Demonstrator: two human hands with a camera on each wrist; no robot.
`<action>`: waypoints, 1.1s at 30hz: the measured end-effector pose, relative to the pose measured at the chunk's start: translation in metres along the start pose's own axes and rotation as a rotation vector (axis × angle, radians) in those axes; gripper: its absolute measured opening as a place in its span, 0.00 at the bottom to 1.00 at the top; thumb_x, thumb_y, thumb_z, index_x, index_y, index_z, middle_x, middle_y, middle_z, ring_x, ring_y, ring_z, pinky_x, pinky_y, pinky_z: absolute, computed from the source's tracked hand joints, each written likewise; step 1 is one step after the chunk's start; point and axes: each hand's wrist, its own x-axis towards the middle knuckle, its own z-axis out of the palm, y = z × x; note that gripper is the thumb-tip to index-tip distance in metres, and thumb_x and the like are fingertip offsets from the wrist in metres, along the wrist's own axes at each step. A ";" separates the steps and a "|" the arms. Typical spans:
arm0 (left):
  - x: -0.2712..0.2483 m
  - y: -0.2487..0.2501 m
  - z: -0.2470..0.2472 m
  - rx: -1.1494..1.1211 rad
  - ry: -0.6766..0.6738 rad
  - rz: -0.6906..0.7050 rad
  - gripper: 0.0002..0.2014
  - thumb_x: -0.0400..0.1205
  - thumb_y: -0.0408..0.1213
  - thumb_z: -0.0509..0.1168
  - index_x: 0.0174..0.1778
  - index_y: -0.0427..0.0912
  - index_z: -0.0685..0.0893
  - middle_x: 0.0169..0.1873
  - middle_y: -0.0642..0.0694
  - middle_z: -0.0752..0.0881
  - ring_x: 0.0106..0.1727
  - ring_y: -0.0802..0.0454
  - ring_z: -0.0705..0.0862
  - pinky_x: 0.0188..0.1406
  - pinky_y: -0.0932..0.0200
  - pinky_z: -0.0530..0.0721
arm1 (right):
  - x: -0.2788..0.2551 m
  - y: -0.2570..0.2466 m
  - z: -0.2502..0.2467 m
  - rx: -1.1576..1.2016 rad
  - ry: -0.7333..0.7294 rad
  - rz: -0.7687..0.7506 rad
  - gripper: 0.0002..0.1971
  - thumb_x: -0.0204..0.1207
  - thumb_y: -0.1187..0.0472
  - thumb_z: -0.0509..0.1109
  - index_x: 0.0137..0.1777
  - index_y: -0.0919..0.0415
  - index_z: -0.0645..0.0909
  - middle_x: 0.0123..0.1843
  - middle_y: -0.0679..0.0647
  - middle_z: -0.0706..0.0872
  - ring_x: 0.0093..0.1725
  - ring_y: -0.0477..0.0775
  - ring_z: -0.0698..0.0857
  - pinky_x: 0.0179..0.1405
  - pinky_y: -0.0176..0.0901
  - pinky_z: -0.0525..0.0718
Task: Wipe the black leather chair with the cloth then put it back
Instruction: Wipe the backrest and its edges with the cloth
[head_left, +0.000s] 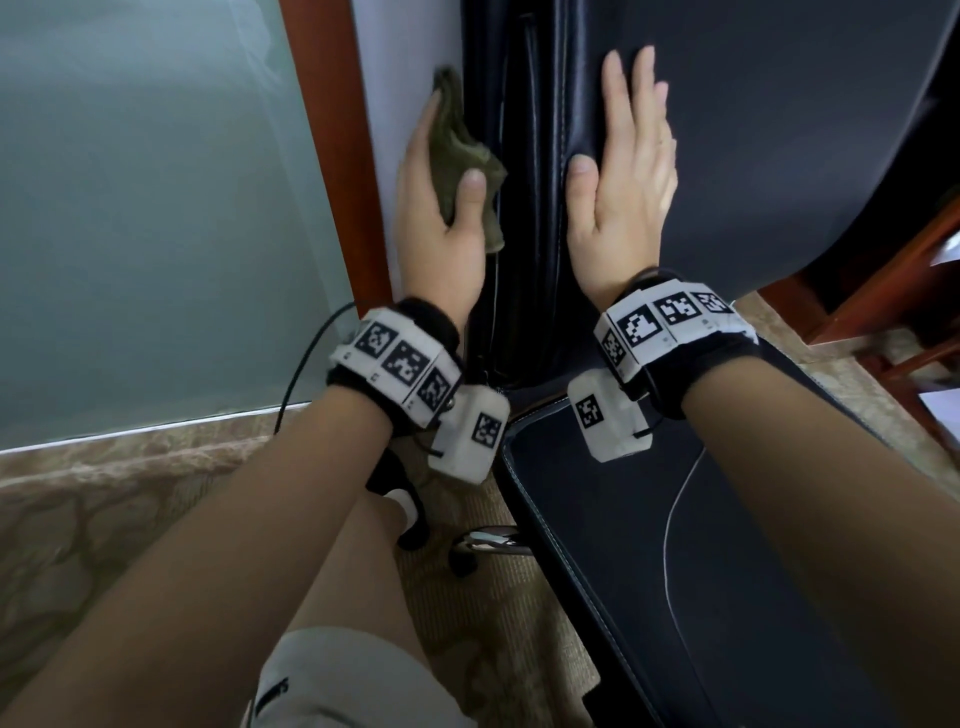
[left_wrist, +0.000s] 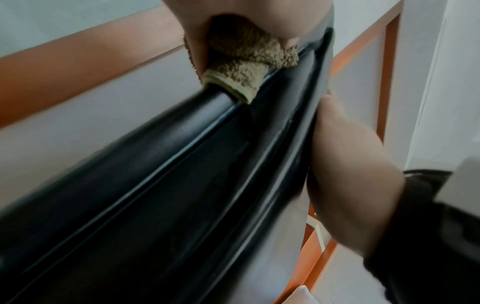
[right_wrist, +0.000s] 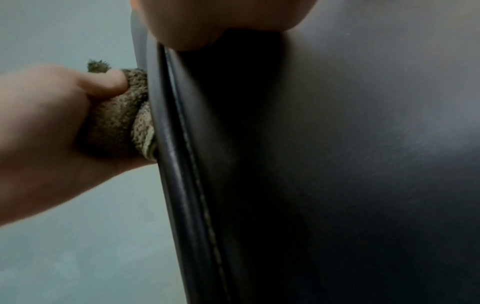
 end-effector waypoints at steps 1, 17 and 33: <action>0.004 0.000 0.003 0.004 0.011 0.015 0.25 0.83 0.36 0.58 0.75 0.29 0.65 0.66 0.46 0.72 0.65 0.72 0.70 0.66 0.76 0.65 | 0.000 0.001 0.001 -0.001 0.002 -0.003 0.25 0.83 0.62 0.54 0.80 0.63 0.57 0.82 0.64 0.55 0.81 0.66 0.52 0.77 0.63 0.46; -0.052 -0.047 -0.009 0.160 -0.136 -0.036 0.27 0.81 0.47 0.55 0.73 0.35 0.69 0.66 0.42 0.78 0.66 0.46 0.78 0.67 0.42 0.74 | -0.003 0.003 0.013 -0.028 0.149 -0.058 0.30 0.82 0.52 0.43 0.78 0.69 0.61 0.79 0.70 0.61 0.79 0.69 0.57 0.76 0.67 0.55; -0.045 -0.047 0.012 -0.034 0.006 -0.004 0.25 0.83 0.46 0.57 0.72 0.35 0.67 0.66 0.34 0.77 0.67 0.43 0.77 0.68 0.61 0.73 | -0.005 0.007 0.018 -0.038 0.205 -0.108 0.26 0.83 0.56 0.46 0.76 0.73 0.63 0.77 0.72 0.64 0.78 0.72 0.61 0.75 0.68 0.58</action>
